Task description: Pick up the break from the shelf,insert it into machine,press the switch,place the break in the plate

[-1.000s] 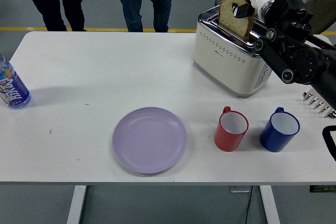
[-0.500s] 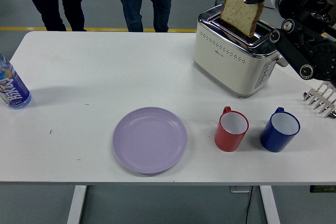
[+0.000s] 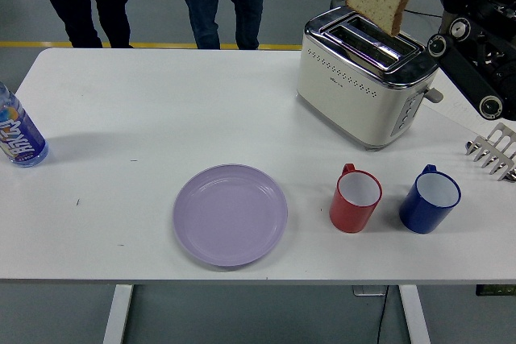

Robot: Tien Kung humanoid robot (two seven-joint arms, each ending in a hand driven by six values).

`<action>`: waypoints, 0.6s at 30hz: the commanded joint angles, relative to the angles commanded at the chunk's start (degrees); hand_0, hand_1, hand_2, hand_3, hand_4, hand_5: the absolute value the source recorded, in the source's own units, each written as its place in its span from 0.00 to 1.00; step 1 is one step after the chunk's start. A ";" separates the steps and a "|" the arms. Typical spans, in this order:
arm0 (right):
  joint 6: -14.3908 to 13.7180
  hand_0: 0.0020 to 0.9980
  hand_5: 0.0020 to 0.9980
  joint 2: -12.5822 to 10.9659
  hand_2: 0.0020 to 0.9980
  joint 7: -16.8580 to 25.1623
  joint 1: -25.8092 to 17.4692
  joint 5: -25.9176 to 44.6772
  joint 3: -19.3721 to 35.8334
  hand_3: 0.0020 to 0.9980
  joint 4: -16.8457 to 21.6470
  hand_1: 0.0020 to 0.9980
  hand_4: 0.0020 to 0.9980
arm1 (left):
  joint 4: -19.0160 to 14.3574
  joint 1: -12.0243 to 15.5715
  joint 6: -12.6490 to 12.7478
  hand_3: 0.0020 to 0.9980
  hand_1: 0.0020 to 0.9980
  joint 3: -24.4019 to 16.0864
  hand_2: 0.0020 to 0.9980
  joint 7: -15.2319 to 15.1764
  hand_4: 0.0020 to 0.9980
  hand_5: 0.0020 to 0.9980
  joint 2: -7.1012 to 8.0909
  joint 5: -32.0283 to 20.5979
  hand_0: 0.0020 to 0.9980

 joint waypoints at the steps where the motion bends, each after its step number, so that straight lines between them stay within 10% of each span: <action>1: 0.23 0.10 0.04 -0.46 0.41 -0.40 -0.32 -0.19 0.33 0.48 1.33 0.18 0.49 | 0.00 0.07 0.00 0.54 0.50 -0.08 0.49 0.03 0.33 0.80 -0.02 0.06 0.63; 18: 2.88 0.09 0.05 -6.13 0.41 -4.95 -4.55 2.65 3.39 0.48 20.93 0.17 0.47 | 0.00 0.84 -0.15 0.54 0.50 -0.62 0.50 0.11 0.33 0.80 -0.31 0.78 0.63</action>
